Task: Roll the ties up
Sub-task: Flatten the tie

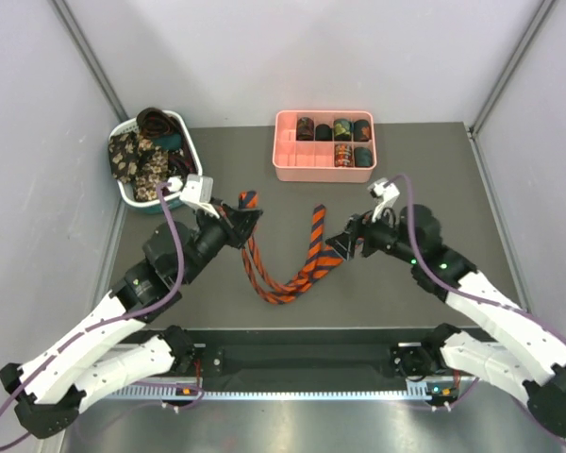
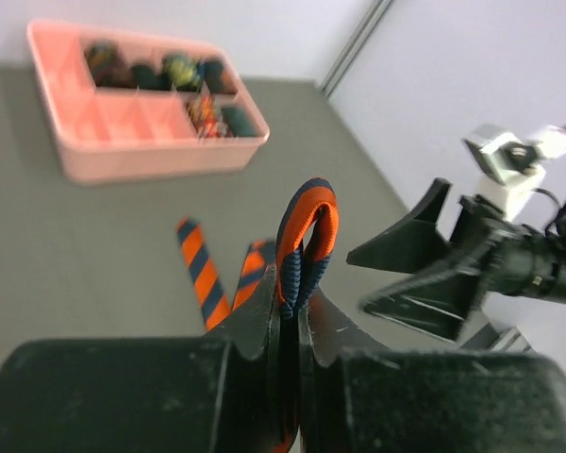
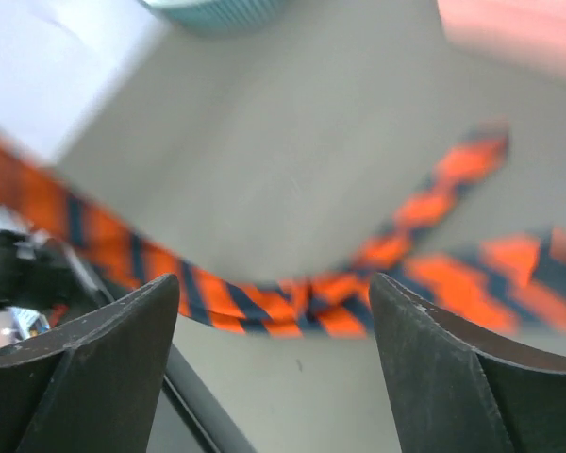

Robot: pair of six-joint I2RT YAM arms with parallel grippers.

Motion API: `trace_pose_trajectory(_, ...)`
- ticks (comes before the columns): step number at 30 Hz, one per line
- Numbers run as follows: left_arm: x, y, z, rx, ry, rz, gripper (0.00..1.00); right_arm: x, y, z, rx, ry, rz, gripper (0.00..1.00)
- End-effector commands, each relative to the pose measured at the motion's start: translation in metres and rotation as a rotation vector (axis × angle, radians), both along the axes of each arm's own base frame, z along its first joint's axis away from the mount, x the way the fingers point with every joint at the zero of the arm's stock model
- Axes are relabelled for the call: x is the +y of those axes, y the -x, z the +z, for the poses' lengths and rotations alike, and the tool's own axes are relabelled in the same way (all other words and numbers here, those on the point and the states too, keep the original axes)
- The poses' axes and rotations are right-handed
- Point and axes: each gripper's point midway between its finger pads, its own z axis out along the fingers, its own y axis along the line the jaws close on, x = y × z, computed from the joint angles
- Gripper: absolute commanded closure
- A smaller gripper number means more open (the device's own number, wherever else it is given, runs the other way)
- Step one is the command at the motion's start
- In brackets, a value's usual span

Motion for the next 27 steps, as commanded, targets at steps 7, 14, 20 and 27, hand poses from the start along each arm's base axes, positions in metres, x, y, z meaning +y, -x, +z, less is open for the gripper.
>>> trace_pose_trajectory(7, 0.02, 0.025, -0.066, 0.136, 0.097, 0.008, 1.0, 0.031, -0.044, -0.092, 0.272, 0.146, -0.212, 0.3)
trace_pose_trajectory(14, 0.048, 0.032, -0.091, 0.143, 0.14, 0.086, 1.0, 0.032, -0.086, -0.132, 0.329, 0.245, -0.381, 0.48)
trace_pose_trajectory(20, 0.066, 0.038, -0.098, 0.136, 0.15, 0.13, 1.0, 0.036, -0.108, -0.152, 0.356, 0.26, -0.456, 0.51)
trace_pose_trajectory(27, 0.067, 0.041, -0.107, 0.15, 0.135, 0.121, 1.0, 0.041, -0.133, -0.171, 0.396, 0.284, -0.51, 0.59)
